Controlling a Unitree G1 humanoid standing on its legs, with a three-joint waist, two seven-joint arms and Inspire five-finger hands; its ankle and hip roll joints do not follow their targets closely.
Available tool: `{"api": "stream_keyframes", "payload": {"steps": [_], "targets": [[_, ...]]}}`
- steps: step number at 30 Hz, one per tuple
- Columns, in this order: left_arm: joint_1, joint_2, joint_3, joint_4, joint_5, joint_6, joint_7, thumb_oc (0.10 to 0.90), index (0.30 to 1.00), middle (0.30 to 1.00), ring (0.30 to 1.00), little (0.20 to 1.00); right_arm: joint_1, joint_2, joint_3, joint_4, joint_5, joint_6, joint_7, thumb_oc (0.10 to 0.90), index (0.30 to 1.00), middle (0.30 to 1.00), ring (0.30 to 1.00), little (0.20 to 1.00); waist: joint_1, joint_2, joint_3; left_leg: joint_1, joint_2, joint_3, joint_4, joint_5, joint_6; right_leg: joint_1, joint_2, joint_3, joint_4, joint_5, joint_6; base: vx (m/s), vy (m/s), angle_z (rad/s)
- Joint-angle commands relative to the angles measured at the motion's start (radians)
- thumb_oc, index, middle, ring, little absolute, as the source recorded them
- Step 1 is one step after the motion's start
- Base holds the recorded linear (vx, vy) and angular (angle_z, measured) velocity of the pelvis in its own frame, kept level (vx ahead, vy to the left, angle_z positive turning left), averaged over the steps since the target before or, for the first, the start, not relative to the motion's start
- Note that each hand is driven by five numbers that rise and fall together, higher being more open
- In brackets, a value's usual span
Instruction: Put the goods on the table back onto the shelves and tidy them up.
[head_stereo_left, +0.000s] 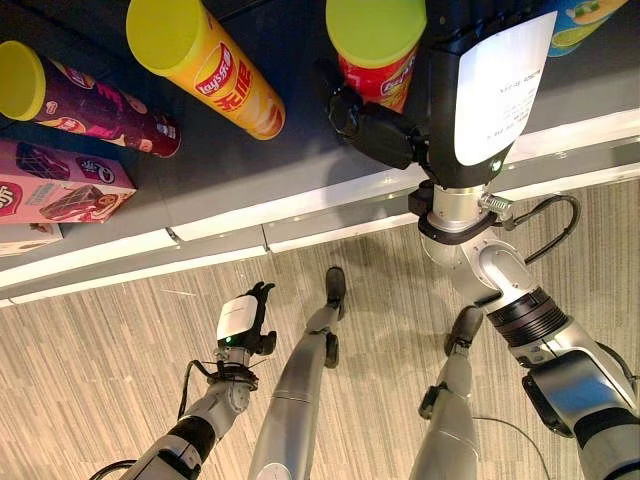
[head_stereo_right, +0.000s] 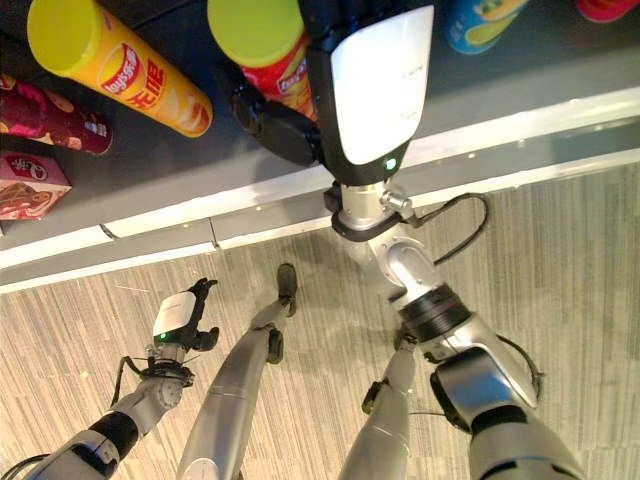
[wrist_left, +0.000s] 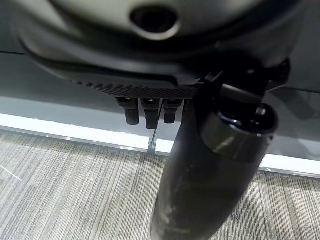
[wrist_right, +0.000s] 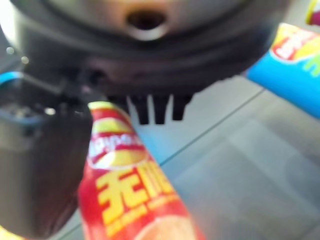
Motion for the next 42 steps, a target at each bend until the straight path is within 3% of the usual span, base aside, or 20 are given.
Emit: {"api": "stream_keyframes", "payload": {"steps": [1,19,27,32,36,37,39,40,41,42], "targets": [[0.037,0.004,-0.033,0.06,-0.016,0.0,0.035,0.8,0.9,0.9,0.9,0.9,0.004,0.01,-0.067,-0.09,-0.005,-0.036,-0.04,0.8,0.9,0.9,0.9,0.9,0.036,-0.005,-0.116,0.14,-0.027,-0.044,-0.109,-0.127,-0.064,0.013,0.008,0.007,0.013,0.028,0.111,0.01,-0.009,-0.05],[0.061,0.006,0.001,0.097,-0.05,-0.007,0.01,0.8,0.9,0.9,0.9,0.9,0.086,0.052,-0.131,-0.211,0.021,-0.077,-0.037,0.8,0.9,0.9,0.9,0.9,0.049,-0.045,-0.158,0.254,0.011,-0.054,-0.138,-0.119,-0.068,0.106,0.038,0.009,0.043,-0.032,0.093,-0.01,-0.039,-0.03],[0.123,-0.021,0.021,0.175,-0.032,0.011,-0.019,0.8,0.9,0.9,0.9,0.9,0.355,0.08,-0.13,-0.27,0.073,-0.144,0.003,0.8,0.9,0.9,0.9,0.9,0.032,-0.106,-0.21,0.443,0.033,-0.045,-0.211,-0.101,-0.078,0.247,0.048,-0.001,0.047,-0.085,0.087,0.05,-0.078,-0.01],[0.176,-0.05,0.066,0.25,-0.036,0.015,-0.051,0.8,0.9,0.9,0.9,0.9,0.582,0.031,-0.139,-0.261,0.112,-0.197,0.048,0.8,0.9,0.9,0.9,0.9,-0.002,-0.146,-0.249,0.584,0.065,-0.021,-0.282,-0.071,-0.095,0.329,0.067,-0.007,0.051,-0.109,0.085,0.09,-0.083,-0.05],[0.223,-0.072,0.091,0.293,-0.049,0.009,-0.073,0.8,0.9,0.9,0.9,0.9,0.738,-0.008,-0.177,-0.234,0.124,-0.201,0.066,0.8,0.9,0.9,0.9,0.9,-0.022,-0.161,-0.272,0.68,0.092,0.0,-0.326,-0.056,-0.107,0.381,0.085,-0.001,0.055,-0.124,0.084,0.09,-0.081,-0.14],[0.247,-0.084,0.113,0.313,-0.061,0.002,-0.087,0.8,0.9,0.9,0.9,0.9,0.827,-0.014,-0.214,-0.178,0.134,-0.185,0.069,0.8,0.9,0.9,0.9,0.9,-0.046,-0.173,-0.288,0.724,0.11,0.015,-0.344,-0.047,-0.114,0.4,0.093,0.007,0.06,-0.13,0.084,0.07,-0.082,-0.33],[0.258,-0.092,0.12,0.326,-0.068,0.0,-0.089,0.8,0.9,0.9,0.9,0.9,0.867,-0.005,-0.225,-0.134,0.144,-0.178,0.067,0.8,0.9,0.9,0.9,0.9,-0.054,-0.176,-0.295,0.753,0.117,0.024,-0.36,-0.041,-0.118,0.412,0.1,0.016,0.064,-0.135,0.083,0.07,-0.061,-0.28],[0.266,-0.099,0.125,0.336,-0.071,0.0,-0.092,0.8,0.9,0.9,0.9,0.9,0.899,0.016,-0.239,-0.089,0.161,-0.173,0.062,0.8,0.9,0.9,0.9,0.9,-0.063,-0.179,-0.304,0.774,0.123,0.033,-0.37,-0.038,-0.121,0.421,0.105,0.022,0.068,-0.139,0.083,0.11,-0.064,-0.37],[0.287,-0.117,0.142,0.357,-0.093,-0.002,-0.099,0.8,0.9,0.9,0.9,0.9,0.963,0.109,-0.272,0.086,0.257,-0.171,0.07,0.8,0.9,0.9,0.9,0.9,-0.085,-0.183,-0.321,0.822,0.136,0.055,-0.389,-0.037,-0.129,0.446,0.116,0.036,0.072,-0.151,0.083,0.1,-0.063,-0.41],[0.287,-0.116,0.142,0.356,-0.093,-0.002,-0.099,0.8,0.9,0.9,0.9,0.9,0.961,0.11,-0.272,0.088,0.257,-0.172,0.069,0.8,0.9,0.9,0.9,0.9,-0.084,-0.185,-0.321,0.821,0.134,0.056,-0.391,-0.033,-0.128,0.443,0.115,0.038,0.071,-0.147,0.083,0.15,-0.071,-0.54]]}}
